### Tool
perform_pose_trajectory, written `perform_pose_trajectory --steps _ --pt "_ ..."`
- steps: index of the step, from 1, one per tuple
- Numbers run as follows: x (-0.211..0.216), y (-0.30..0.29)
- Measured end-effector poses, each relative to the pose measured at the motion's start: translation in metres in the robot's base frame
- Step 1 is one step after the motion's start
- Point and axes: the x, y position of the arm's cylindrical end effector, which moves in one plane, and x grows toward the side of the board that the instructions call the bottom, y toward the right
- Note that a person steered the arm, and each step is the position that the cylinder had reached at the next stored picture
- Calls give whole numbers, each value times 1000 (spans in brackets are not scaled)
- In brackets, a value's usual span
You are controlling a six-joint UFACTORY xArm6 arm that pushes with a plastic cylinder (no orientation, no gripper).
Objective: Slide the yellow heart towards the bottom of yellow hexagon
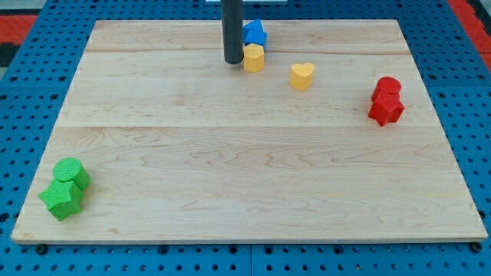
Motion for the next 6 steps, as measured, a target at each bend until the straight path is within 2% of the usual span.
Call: perform_pose_trajectory --steps 2,3,4,5,6 --pt "5 -38" --pt "30 -37" --pt "73 -16" --pt "97 40" --pt "105 127"
